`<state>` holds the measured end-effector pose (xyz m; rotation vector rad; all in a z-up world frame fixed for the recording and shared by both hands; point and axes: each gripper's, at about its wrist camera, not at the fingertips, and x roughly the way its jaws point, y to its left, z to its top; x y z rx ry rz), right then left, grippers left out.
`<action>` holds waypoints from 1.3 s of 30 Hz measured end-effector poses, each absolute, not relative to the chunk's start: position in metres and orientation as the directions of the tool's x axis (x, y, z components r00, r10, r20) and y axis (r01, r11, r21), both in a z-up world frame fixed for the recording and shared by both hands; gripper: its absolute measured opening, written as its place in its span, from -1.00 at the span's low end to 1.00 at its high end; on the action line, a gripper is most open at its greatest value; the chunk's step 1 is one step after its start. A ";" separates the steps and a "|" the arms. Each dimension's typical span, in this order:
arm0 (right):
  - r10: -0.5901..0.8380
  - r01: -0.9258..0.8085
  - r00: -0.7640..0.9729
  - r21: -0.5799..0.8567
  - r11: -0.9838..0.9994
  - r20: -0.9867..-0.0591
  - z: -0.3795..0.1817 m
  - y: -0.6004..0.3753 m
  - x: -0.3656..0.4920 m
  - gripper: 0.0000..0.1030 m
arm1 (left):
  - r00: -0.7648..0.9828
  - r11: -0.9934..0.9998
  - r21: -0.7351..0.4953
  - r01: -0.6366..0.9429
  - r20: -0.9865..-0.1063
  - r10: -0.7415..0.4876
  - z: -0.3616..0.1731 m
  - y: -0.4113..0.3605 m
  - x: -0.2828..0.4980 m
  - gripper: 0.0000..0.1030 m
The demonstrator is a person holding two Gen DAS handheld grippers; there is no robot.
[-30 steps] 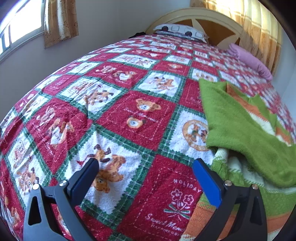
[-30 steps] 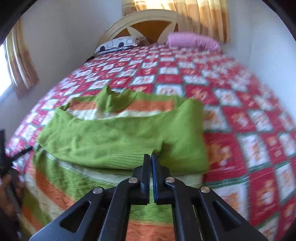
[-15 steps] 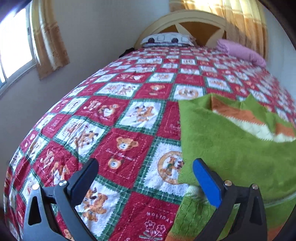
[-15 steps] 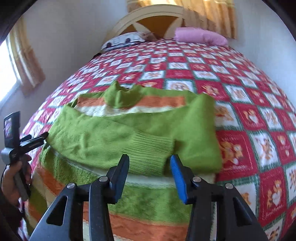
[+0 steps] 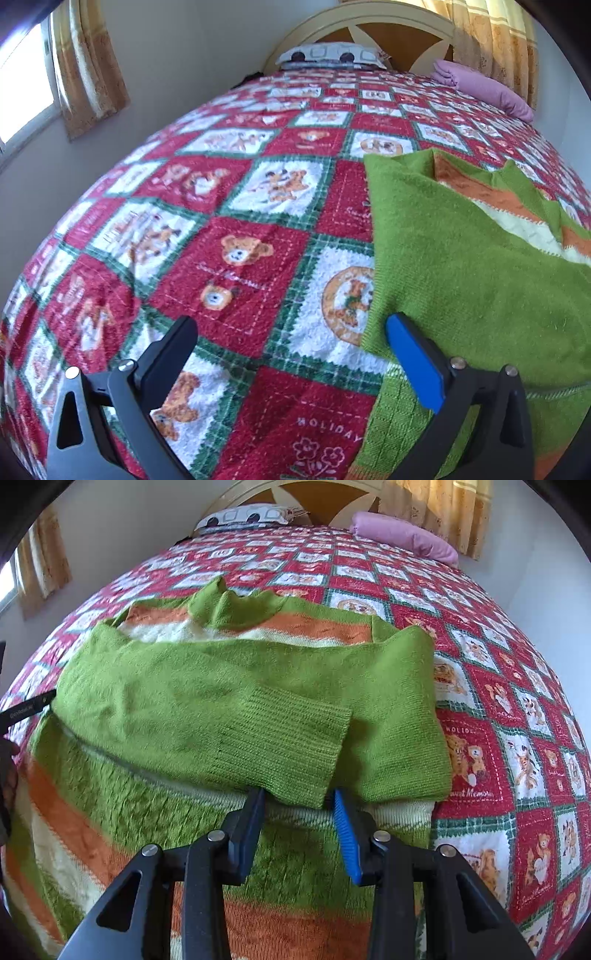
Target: Fold small clothes
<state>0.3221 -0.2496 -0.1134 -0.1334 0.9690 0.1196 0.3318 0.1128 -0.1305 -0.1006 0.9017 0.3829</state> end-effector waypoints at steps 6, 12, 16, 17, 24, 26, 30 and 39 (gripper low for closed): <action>0.142 -0.156 0.590 0.061 0.986 -0.795 -0.089 -0.255 0.296 -0.16 | 0.558 0.928 -0.030 -0.371 -0.806 0.197 -0.121 0.126 0.316 1.00; 0.158 -0.177 0.631 0.058 0.983 -0.759 -0.074 -0.253 0.266 -0.08 | 0.609 0.941 -0.052 -0.335 -0.774 0.174 -0.103 0.117 0.280 1.00; 0.163 -0.191 0.630 0.052 0.980 -0.760 -0.074 -0.250 0.250 -0.07 | 0.632 0.958 -0.039 -0.284 -0.759 0.157 -0.096 0.103 0.263 1.00; 0.166 -0.196 0.627 0.053 0.979 -0.761 -0.074 -0.249 0.245 -0.07 | 0.634 0.960 -0.040 -0.278 -0.758 0.152 -0.095 0.102 0.262 1.00; 0.193 -0.216 0.620 0.071 0.974 -0.761 -0.075 -0.248 0.215 0.05 | 0.651 0.975 -0.024 -0.219 -0.748 0.127 -0.088 0.089 0.240 1.00; 0.196 -0.220 0.622 0.072 0.973 -0.758 -0.074 -0.249 0.207 0.05 | 0.657 0.978 -0.023 -0.206 -0.744 0.121 -0.085 0.087 0.233 1.00; 0.202 -0.222 0.628 0.075 0.972 -0.751 -0.070 -0.251 0.194 0.05 | 0.667 0.984 -0.021 -0.175 -0.738 0.103 -0.080 0.080 0.220 1.00; 0.229 -0.228 0.640 0.103 0.968 -0.734 -0.058 -0.257 0.160 0.05 | 0.680 0.990 -0.027 -0.137 -0.729 0.074 -0.071 0.070 0.189 1.00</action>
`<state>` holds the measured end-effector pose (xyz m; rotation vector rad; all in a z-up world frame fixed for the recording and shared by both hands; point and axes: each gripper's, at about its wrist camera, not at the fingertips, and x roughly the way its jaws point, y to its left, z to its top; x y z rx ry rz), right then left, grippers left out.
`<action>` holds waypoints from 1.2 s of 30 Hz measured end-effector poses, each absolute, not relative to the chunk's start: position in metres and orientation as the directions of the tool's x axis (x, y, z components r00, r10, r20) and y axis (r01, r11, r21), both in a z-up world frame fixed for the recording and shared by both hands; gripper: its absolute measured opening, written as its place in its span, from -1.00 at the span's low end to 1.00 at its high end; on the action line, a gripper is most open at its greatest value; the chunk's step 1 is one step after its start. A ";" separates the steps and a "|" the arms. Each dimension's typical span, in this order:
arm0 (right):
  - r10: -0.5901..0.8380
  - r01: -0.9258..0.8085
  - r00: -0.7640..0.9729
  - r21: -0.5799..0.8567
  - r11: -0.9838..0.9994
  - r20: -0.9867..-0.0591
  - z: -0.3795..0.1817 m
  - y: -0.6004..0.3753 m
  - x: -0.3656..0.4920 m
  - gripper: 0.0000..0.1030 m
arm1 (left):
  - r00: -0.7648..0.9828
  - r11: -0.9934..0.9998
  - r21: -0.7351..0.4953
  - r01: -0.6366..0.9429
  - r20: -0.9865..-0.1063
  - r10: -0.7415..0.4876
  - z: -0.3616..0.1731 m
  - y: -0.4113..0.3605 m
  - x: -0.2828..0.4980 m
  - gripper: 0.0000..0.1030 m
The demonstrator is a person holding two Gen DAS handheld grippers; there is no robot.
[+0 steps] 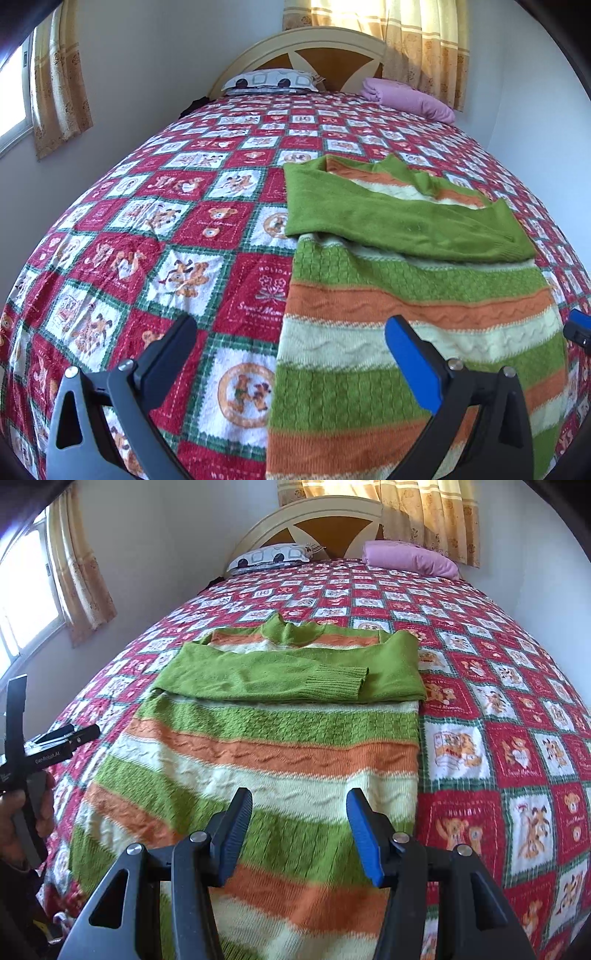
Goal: Fold small clothes
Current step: 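Move the left tool to the ribbed hem of the striped sweater, then close the left tool on the ribbed hem edge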
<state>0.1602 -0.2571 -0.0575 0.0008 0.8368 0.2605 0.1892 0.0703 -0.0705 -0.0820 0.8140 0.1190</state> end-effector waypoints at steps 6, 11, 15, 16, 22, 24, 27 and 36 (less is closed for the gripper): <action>0.248 -0.246 0.654 0.109 0.963 -0.715 -0.045 -0.262 0.128 0.05 | 0.692 0.995 -0.030 -0.096 -0.720 0.045 -0.066 0.065 0.159 1.00; 0.259 -0.256 0.643 0.116 0.960 -0.721 -0.044 -0.269 0.101 0.05 | 0.692 0.997 -0.027 -0.075 -0.721 0.033 -0.066 0.066 0.133 1.00; 0.256 -0.251 0.627 0.121 0.960 -0.736 -0.048 -0.279 0.078 0.05 | 0.674 0.997 -0.047 -0.062 -0.739 0.007 -0.072 0.072 0.111 0.97; 0.252 -0.247 0.624 0.120 0.962 -0.740 -0.049 -0.282 0.072 0.05 | 0.668 0.997 -0.052 -0.060 -0.744 0.001 -0.073 0.073 0.107 0.94; 0.232 -0.209 0.599 0.130 0.969 -0.766 -0.063 -0.297 0.044 0.06 | 0.630 0.992 -0.117 -0.041 -0.774 -0.065 -0.087 0.083 0.078 0.71; 0.228 -0.203 0.590 0.131 0.970 -0.774 -0.068 -0.299 0.040 0.06 | 0.618 0.991 -0.130 -0.036 -0.782 -0.081 -0.091 0.083 0.070 0.63; 0.229 -0.190 0.577 0.144 0.971 -0.784 -0.077 -0.302 0.033 0.06 | 0.596 0.987 -0.161 -0.023 -0.795 -0.116 -0.100 0.081 0.061 0.47; 0.245 -0.154 0.534 0.192 0.969 -0.809 -0.105 -0.307 0.017 0.06 | 0.520 0.974 -0.226 -0.010 -0.833 -0.188 -0.131 0.073 0.046 0.06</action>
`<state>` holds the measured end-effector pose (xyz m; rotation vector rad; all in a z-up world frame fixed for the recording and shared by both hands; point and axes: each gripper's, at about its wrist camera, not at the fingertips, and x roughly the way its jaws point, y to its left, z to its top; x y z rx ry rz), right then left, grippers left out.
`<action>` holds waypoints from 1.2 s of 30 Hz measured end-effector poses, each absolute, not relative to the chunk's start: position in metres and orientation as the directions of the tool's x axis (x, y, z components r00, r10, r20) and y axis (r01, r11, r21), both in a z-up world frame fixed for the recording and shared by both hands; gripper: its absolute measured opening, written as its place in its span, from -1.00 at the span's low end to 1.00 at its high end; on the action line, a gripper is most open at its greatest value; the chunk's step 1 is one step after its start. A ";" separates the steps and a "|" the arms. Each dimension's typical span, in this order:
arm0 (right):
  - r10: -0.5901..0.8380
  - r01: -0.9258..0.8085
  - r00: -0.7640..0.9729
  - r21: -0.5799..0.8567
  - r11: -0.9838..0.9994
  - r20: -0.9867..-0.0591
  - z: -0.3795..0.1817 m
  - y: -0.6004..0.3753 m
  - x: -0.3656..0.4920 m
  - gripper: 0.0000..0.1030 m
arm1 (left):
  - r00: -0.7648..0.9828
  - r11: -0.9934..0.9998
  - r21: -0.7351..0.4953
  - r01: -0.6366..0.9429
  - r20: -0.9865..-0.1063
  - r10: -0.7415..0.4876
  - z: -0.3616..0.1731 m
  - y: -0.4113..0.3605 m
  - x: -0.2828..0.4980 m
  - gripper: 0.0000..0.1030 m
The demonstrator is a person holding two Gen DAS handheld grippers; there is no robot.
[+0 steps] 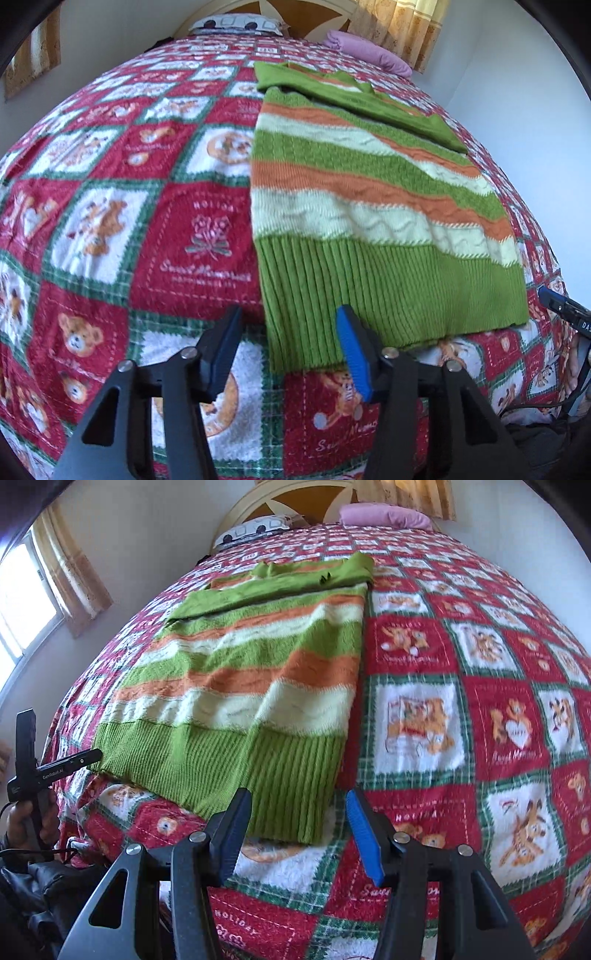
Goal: Fold small clothes
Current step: 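Close the left tool on the ribbed hem edge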
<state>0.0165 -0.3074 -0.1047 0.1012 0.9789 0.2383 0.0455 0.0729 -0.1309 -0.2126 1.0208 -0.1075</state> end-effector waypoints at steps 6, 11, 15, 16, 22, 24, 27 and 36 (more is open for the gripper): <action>0.254 -0.121 0.533 0.224 0.967 -0.807 -0.111 -0.317 0.017 0.06 | 0.531 0.977 -0.212 -0.012 -0.829 -0.173 -0.134 0.069 0.044 -0.10; 0.274 -0.105 0.527 0.258 0.960 -0.804 -0.111 -0.325 0.014 0.06 | 0.545 0.976 -0.214 0.032 -0.815 -0.197 -0.128 0.066 0.040 -0.84; 0.306 -0.105 0.523 0.296 0.949 -0.796 -0.113 -0.327 0.014 0.06 | 0.570 0.968 -0.244 0.057 -0.788 -0.232 -0.116 0.069 0.038 -0.85; 0.323 -0.107 0.519 0.315 0.943 -0.792 -0.114 -0.327 0.016 0.06 | 0.576 0.965 -0.253 0.068 -0.780 -0.245 -0.113 0.069 0.037 -0.85; 0.355 -0.094 0.485 0.356 0.930 -0.799 -0.131 -0.322 0.027 0.06 | 0.580 0.959 -0.273 0.078 -0.770 -0.266 -0.111 0.070 0.040 -0.85; 0.366 -0.092 0.474 0.368 0.925 -0.801 -0.137 -0.320 0.031 0.06 | 0.586 0.954 -0.289 0.081 -0.760 -0.280 -0.109 0.071 0.039 -0.85; 0.358 -0.105 0.471 0.352 0.930 -0.806 -0.138 -0.318 0.031 -0.68 | 0.611 0.944 -0.316 0.093 -0.731 -0.305 -0.102 0.074 0.037 -0.85; 0.503 -0.224 0.573 0.467 0.855 -0.647 -0.084 -0.334 0.008 -0.93 | 0.636 0.927 -0.358 0.112 -0.691 -0.344 -0.091 0.080 0.036 -0.86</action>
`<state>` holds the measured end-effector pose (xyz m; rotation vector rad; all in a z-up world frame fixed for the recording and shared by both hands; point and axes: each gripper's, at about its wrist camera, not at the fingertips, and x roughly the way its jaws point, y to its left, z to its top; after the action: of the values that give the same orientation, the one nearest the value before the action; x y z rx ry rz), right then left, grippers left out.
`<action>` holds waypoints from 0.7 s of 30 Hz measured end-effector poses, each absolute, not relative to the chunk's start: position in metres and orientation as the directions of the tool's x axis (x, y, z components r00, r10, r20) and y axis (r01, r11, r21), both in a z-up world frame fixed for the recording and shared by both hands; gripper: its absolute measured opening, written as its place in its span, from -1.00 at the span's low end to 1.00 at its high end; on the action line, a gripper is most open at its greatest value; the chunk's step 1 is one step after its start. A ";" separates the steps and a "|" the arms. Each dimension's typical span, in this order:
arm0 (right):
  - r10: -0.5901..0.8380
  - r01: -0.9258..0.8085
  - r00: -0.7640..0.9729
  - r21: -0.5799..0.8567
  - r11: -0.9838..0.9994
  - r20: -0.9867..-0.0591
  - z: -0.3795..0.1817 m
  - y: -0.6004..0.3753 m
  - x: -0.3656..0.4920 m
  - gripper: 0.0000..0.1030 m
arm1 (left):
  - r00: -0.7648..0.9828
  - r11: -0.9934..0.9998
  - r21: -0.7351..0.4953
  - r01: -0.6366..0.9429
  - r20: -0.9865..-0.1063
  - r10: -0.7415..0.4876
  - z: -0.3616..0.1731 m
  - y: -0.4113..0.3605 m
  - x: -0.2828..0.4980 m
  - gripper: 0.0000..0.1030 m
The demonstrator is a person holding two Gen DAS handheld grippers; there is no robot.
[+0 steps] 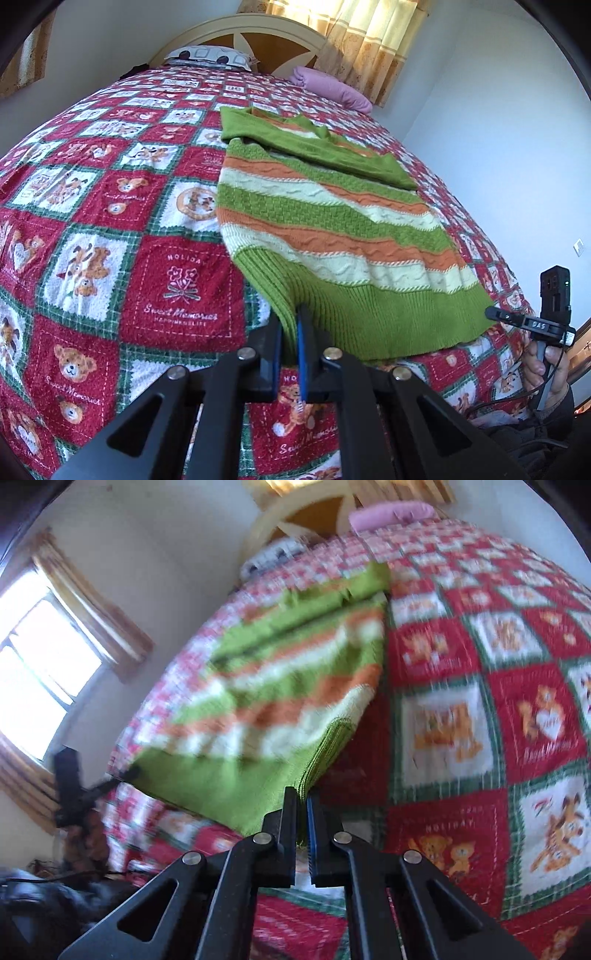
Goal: Fold small clothes
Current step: 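Close the left tool on the ribbed hem edge, then lift the hem with the left tool and fold it over the body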
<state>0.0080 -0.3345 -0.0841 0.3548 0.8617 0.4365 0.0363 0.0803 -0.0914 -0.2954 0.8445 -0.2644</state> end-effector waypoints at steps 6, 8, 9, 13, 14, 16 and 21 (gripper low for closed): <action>0.511 -0.231 0.622 0.484 0.844 -0.593 -0.057 -0.350 -0.004 -0.94 | 0.678 0.899 -0.419 0.124 -0.626 -0.386 -0.075 0.094 0.031 -0.87; 0.499 -0.209 0.620 0.486 0.849 -0.605 -0.062 -0.357 -0.005 -0.94 | 0.685 0.901 -0.414 0.129 -0.620 -0.383 -0.072 0.095 0.028 -0.87; 0.490 -0.193 0.614 0.485 0.853 -0.618 -0.067 -0.361 -0.005 -0.94 | 0.685 0.903 -0.409 0.130 -0.622 -0.380 -0.072 0.096 0.027 -0.87; 0.494 -0.139 0.562 0.512 0.847 -0.664 -0.093 -0.364 0.004 -0.94 | 0.646 0.907 -0.407 0.105 -0.666 -0.373 -0.092 0.095 0.033 -0.87; 0.504 -0.144 0.563 0.522 0.840 -0.655 -0.092 -0.365 0.003 -0.94 | 0.637 0.903 -0.418 0.101 -0.670 -0.381 -0.095 0.096 0.033 -0.87; 0.529 -0.169 0.581 0.544 0.822 -0.619 -0.081 -0.367 0.001 -0.94 | 0.636 0.896 -0.431 0.105 -0.664 -0.394 -0.094 0.096 0.034 -0.88; 0.543 -0.212 0.626 0.548 0.809 -0.560 -0.053 -0.363 0.007 -0.94 | 0.674 0.892 -0.427 0.150 -0.616 -0.408 -0.072 0.095 0.033 -0.87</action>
<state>0.0065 -0.3630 -0.0528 0.4608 0.7821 0.4507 0.0332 0.0946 -0.0723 -0.3583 0.7711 -0.3213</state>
